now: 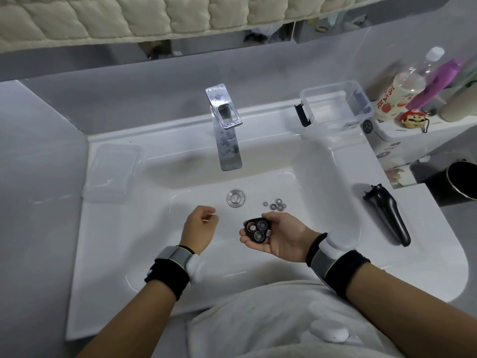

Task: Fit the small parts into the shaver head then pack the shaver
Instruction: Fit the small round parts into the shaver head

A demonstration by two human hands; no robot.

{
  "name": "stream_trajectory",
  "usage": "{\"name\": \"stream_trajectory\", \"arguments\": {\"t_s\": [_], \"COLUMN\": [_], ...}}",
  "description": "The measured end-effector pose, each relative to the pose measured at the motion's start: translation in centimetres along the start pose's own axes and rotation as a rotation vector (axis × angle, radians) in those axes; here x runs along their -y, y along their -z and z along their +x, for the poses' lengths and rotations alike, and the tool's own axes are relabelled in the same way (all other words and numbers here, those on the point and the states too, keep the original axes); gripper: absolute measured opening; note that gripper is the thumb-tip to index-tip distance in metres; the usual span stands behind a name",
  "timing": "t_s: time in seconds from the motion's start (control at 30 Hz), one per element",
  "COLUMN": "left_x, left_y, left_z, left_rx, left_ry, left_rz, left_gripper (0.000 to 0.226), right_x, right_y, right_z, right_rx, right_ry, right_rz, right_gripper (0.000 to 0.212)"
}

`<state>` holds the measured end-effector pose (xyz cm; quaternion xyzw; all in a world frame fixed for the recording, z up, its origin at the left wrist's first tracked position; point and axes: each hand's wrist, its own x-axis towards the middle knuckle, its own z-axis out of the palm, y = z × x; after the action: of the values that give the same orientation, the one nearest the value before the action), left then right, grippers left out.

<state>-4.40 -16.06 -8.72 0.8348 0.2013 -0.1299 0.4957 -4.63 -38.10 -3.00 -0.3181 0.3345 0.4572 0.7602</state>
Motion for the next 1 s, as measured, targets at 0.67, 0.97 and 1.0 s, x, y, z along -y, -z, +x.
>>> {"name": "stream_trajectory", "arguments": {"t_s": [0.67,0.97,1.0], "left_x": [7.9,3.6,2.7], "left_y": [-1.2,-0.2,0.0], "left_z": [7.2,3.4,2.7], "left_rx": [0.166,0.155,0.155], "left_ry": [-0.034,-0.106,-0.125], "left_rz": [0.756,0.533,0.485], "left_gripper": [0.015,0.018,0.019], "right_x": [1.2,1.4,1.4], "right_y": [0.4,0.3,0.2], "right_z": [0.1,-0.3,-0.4], "right_rx": [-0.076,-0.047,-0.046], "right_ry": [-0.003,0.019,0.021], "right_rz": [0.113,0.101,0.100], "right_gripper": [0.047,0.046,0.046]}}
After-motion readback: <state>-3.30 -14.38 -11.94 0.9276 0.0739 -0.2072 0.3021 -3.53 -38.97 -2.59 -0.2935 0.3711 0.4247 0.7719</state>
